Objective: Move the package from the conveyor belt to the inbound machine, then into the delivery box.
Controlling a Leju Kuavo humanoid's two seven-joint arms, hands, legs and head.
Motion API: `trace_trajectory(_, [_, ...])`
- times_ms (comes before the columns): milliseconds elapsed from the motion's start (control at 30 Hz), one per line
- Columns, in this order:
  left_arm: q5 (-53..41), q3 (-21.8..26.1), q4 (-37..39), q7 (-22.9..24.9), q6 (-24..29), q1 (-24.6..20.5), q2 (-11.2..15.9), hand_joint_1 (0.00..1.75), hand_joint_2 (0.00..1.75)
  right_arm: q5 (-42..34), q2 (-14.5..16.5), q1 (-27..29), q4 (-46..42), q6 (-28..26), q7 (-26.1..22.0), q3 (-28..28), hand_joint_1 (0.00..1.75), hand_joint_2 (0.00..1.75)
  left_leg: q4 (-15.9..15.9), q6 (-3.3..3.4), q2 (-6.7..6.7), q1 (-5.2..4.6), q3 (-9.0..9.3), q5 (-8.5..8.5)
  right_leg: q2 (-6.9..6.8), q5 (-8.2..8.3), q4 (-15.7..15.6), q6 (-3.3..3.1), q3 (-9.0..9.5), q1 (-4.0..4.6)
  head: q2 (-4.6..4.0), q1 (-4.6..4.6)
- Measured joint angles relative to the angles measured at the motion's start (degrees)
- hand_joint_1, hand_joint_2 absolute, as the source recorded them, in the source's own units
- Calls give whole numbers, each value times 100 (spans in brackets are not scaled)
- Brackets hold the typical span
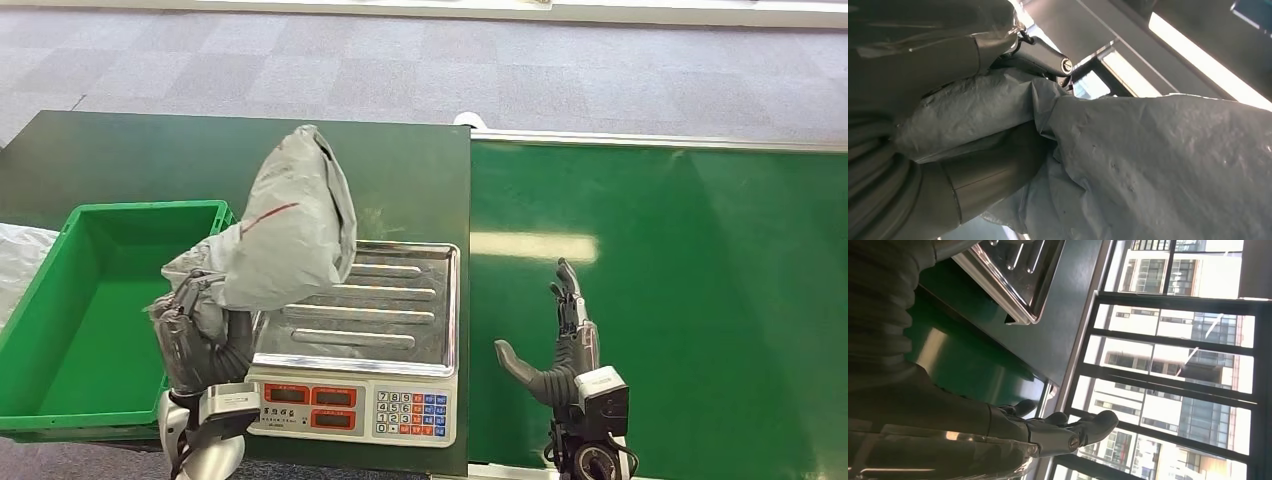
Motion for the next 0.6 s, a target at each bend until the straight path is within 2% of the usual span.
trace_trajectory(233, [-940, 1038, -498, 0, 0, -33, -386, 175, 175, -1, 0, 2, 8, -24, 0, 11, 0, 175, 0, 0, 1, 0, 2, 0, 0, 0, 0, 0, 0, 0, 0, -1])
trace_trajectory(467, [-1016, 1391, -664, 0, 0, -39, -527, 175, 175, -3, 0, 1, 8, -29, 0, 24, 0, 175, 0, 0, 0, 0, 1, 0, 0, 0, 0, 0, 0, 0, 0, 1])
trace_trajectory(600, [-1656, 1651, -727, 0, 0, -97, -637, 175, 175, -6, 0, 2, 8, -49, 2, 29, 0, 175, 0, 0, 0, 0, 1, 0, 0, 0, 0, 0, 0, 0, 0, 1])
